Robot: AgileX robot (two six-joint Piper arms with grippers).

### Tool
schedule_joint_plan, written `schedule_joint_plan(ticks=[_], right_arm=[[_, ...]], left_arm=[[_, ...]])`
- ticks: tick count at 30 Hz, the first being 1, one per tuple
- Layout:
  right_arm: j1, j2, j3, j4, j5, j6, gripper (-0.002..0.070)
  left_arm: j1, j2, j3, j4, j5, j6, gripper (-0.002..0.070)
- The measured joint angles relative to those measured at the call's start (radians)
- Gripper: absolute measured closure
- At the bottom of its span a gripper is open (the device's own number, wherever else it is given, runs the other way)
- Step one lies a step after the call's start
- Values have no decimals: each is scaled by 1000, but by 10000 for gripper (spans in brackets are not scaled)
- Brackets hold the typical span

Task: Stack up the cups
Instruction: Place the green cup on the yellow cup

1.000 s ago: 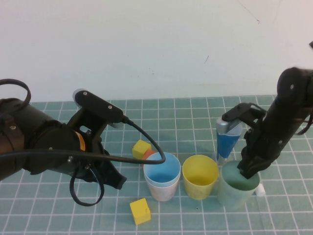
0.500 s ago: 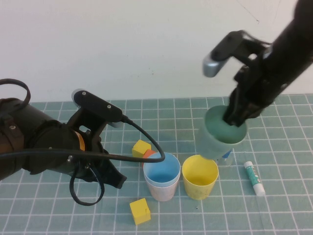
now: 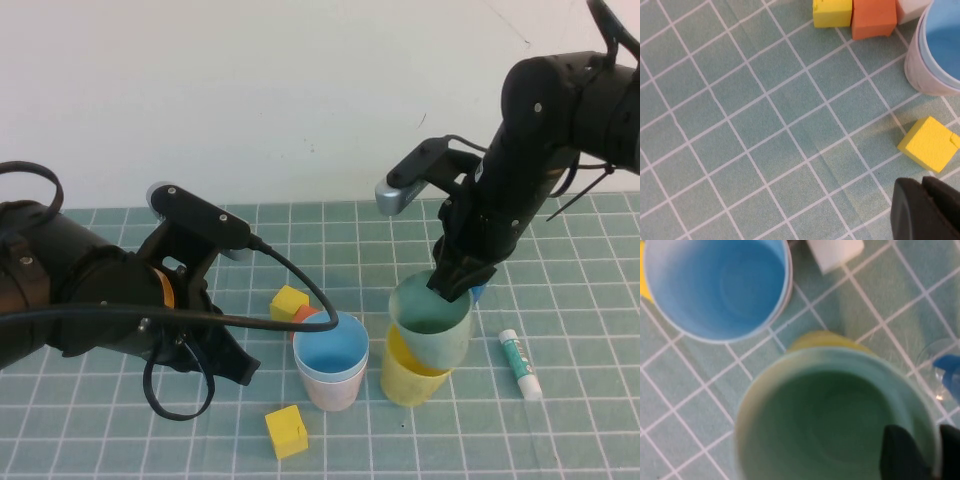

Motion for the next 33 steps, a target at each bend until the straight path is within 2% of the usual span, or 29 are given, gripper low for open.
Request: schedule_joint_plan(ticks=[2,5,16,19,23,25,33], right_arm=[[0,2,0,7,-15,0,506],[0,11,0,7,-19,6,473],[0,22,0,7,-19,24,461],[0,22,0,7,-23,24,493],[0,22,0,15,-45,25,622],[0,22,0,36,-56,21,650],[0,22,0,104,-83,-13,657]], left_arm=[[0,0,0,0,0,0,676],[0,0,0,0,0,0,676],[0,0,0,0,0,-5,676],[0,0,0,0,0,-5,676],[0,0,0,0,0,-5,676],[0,0,0,0,0,-5,676],[0,0,0,0,0,-5,676]])
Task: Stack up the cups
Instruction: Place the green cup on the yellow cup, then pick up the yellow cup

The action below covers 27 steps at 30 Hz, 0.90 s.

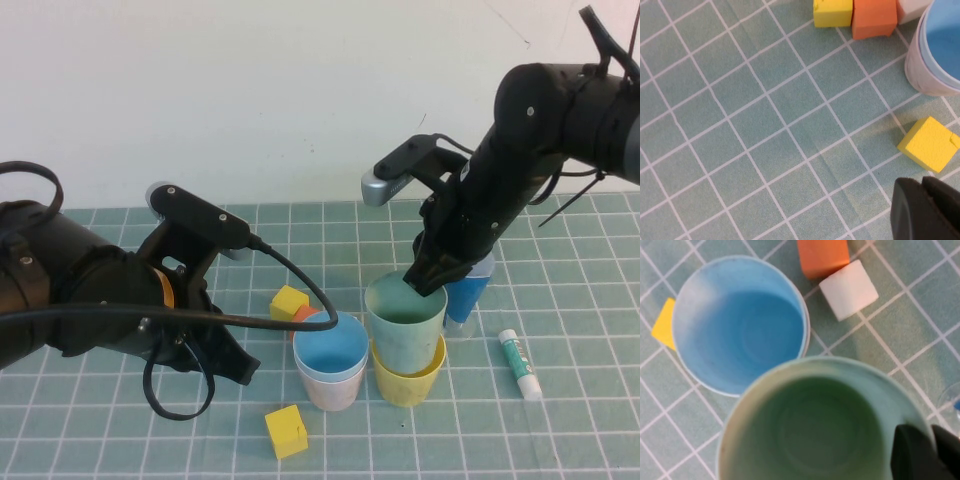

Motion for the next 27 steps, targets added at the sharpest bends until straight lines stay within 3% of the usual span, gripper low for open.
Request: schedule_joint_plan(ticks=[8,10,14,17,27], right_arm=[[0,0,0,-14,46,0,650],[0,0,0,-20,52,0,614],[0,0,0,-22,56,0,455],[0,0,0,-22,56,0,380],[0,10,0,-29,115,21,350]], left_arm=[[0,0,0,0,0,2,677],[0,0,0,0,0,2,677],[0,0,0,4,0,2,677],[0,0,0,4,0,2,677],[0,0,0,6,0,2,677]])
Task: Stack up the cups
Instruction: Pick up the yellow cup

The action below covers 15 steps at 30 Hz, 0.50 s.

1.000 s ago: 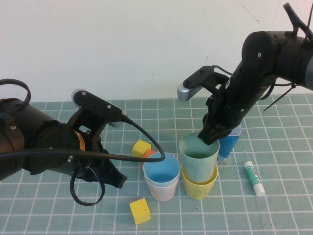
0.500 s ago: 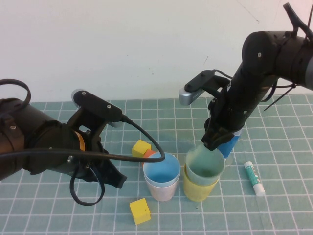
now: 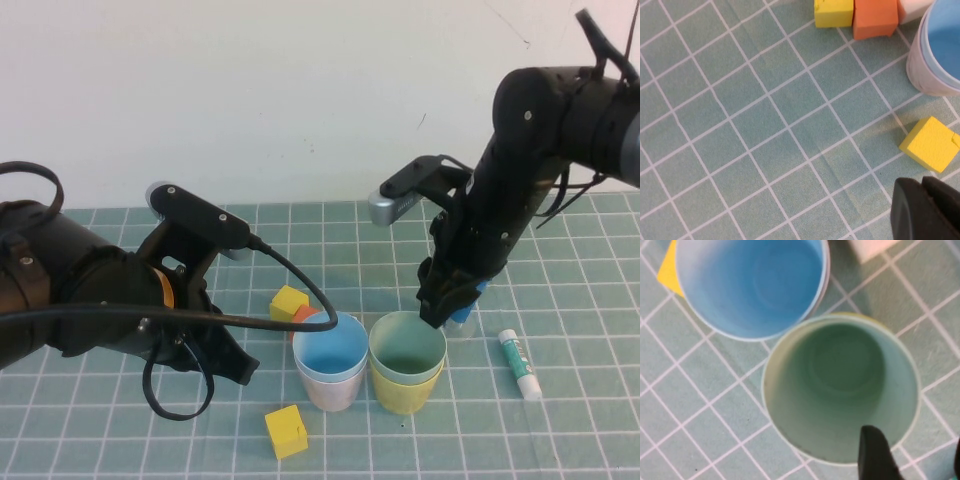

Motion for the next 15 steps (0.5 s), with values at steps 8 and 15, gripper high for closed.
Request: schedule_joint_plan(ticks=[8,15], right_arm=[[0,81,0,0,-5,27,347],[0,147,0,4,-67,37,378]], left_arm=[[0,0,0,2,0,0,677],[0,0,0,2,0,-2,677]])
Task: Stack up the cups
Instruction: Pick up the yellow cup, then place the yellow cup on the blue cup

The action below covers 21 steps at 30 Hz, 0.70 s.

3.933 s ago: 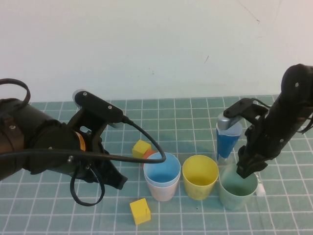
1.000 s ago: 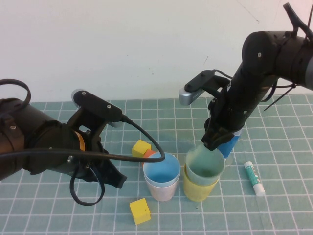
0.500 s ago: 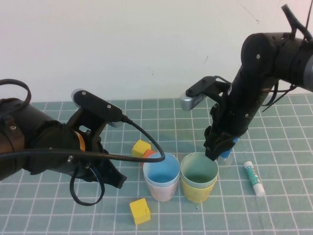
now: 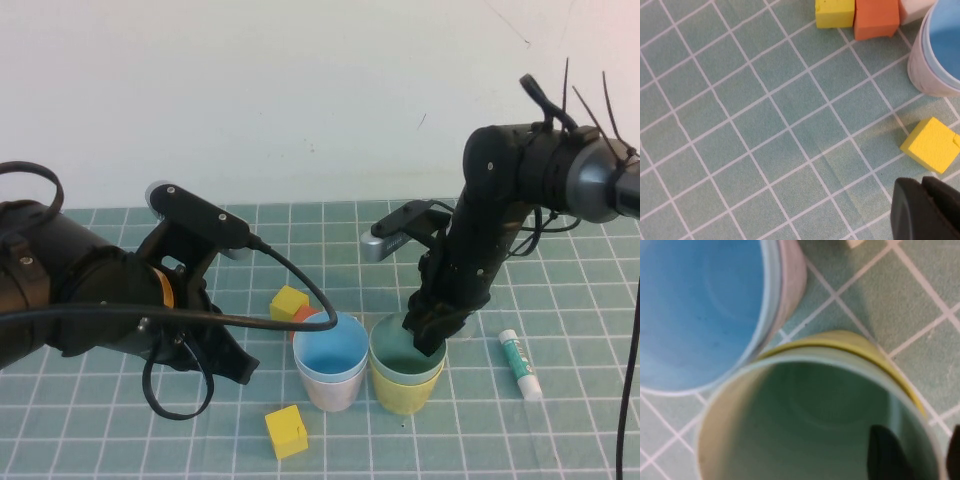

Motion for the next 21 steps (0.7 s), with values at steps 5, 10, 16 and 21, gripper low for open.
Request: schedule_joint_plan(ticks=[5,10,16,21], right_arm=[[0,0,-2,-3,4,-15,603],[0,-35,-26,-64,77,-15,645],[0,-180,-112,-96,138,-20,645],[8,-209,-212,13,159,-103,645]], left_arm=[[0,0,0,0,0,0,677],[0,0,0,0,0,0,677],[0,0,0,0,0,0,677],[0,0,0,0,-7,0,677]])
